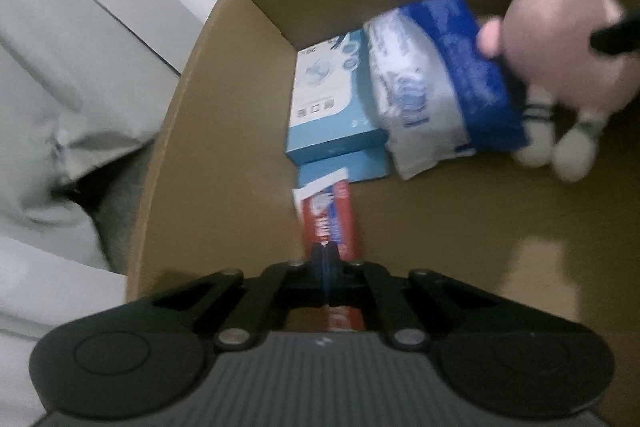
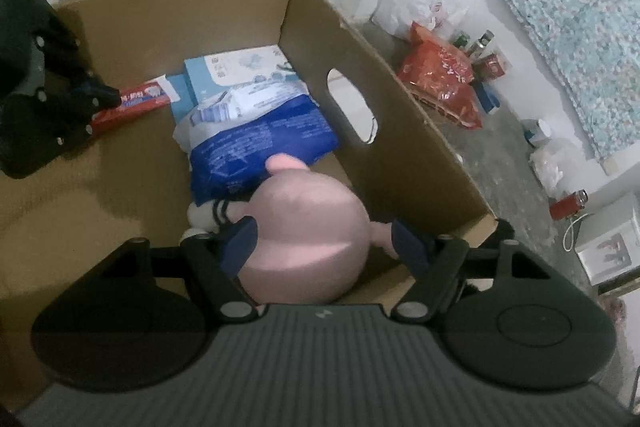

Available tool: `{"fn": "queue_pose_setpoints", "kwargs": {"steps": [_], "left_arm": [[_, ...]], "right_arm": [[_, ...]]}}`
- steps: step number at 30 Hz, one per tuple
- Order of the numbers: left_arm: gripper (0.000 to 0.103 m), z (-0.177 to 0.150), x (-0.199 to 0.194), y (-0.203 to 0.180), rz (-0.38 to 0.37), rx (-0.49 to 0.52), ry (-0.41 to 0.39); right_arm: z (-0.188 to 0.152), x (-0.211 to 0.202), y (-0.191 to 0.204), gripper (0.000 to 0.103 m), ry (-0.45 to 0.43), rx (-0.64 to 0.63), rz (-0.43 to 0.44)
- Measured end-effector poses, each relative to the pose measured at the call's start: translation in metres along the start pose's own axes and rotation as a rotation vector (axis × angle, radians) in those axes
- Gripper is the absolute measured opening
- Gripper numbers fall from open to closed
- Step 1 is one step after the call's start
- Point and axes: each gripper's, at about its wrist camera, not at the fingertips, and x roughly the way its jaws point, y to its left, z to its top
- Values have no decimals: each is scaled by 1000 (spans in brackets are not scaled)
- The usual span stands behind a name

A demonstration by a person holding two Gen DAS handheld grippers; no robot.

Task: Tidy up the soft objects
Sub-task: 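Lower the toothpaste and plush into the box and open both tools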

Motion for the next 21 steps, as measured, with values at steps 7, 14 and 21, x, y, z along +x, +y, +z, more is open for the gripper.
{"fn": "queue_pose_setpoints", "kwargs": {"steps": [7, 14, 21], "left_arm": [[28, -5, -6, 21, -17, -66, -23], [2, -10, -17, 8, -358, -30, 66], [1, -20, 10, 19, -205, -64, 90]], "right_arm": [[-1, -6, -4, 74, -27, 31, 7], [-7, -19, -11, 74, -62, 70, 33], [-6, -18, -7, 74, -59, 75, 43]]}}
